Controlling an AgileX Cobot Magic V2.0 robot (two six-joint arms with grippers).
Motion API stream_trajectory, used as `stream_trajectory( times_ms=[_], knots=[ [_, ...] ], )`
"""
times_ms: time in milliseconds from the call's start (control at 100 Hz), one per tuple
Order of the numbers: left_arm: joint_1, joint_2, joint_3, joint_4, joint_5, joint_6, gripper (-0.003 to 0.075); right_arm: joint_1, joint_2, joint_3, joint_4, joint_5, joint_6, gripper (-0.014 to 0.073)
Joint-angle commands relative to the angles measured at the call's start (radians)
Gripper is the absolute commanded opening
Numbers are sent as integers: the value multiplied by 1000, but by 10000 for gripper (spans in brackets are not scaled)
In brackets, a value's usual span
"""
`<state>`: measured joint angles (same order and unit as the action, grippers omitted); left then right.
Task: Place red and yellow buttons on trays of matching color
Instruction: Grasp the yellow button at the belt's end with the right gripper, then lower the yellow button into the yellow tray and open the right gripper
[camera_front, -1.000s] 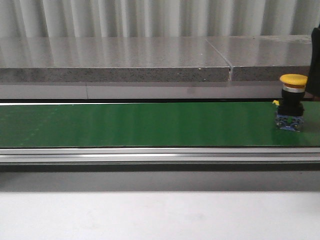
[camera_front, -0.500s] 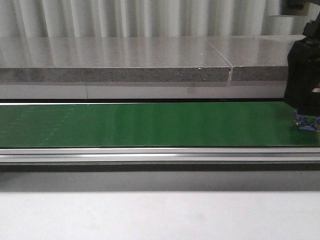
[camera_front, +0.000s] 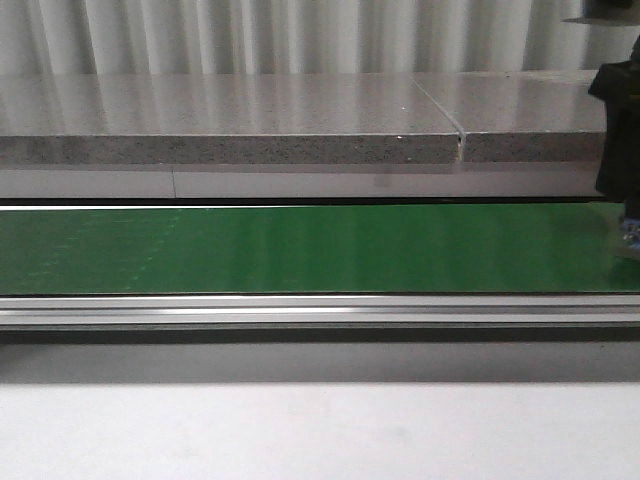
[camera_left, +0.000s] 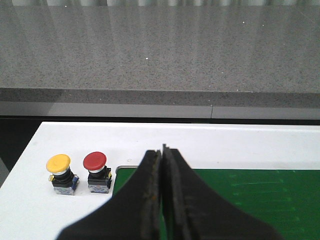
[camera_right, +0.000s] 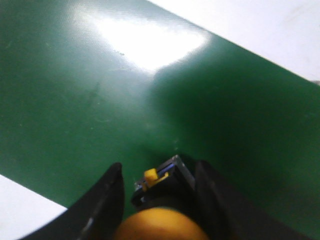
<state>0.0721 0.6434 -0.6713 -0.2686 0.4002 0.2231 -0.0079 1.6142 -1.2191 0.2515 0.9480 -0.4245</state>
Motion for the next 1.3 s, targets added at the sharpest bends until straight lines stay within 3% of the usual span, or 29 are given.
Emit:
stream_trajectory(
  times_ms=[0, 110, 290, 580, 750, 1290],
  knots=[
    [-5, -3, -26, -15, -78, 3, -20, -49, -89, -24, 2, -6, 21, 87],
    [-5, -3, -26, -15, -78, 3, -20, -130, -143, -24, 0, -14, 35, 87],
    [-5, -3, -26, -15, -78, 3, -20, -347, -197, -24, -1, -46, 74, 87],
    [-5, -3, -26, -15, -78, 3, -20, -664, -196, -24, -1, -184, 166, 87],
    [-5, -3, -26, -15, -78, 3, -20, -725, -183, -22, -1, -241, 192, 87],
    [-5, -3, -26, -15, -78, 3, -20, -744, 45, -22, -3, -325, 195, 87]
  ],
)
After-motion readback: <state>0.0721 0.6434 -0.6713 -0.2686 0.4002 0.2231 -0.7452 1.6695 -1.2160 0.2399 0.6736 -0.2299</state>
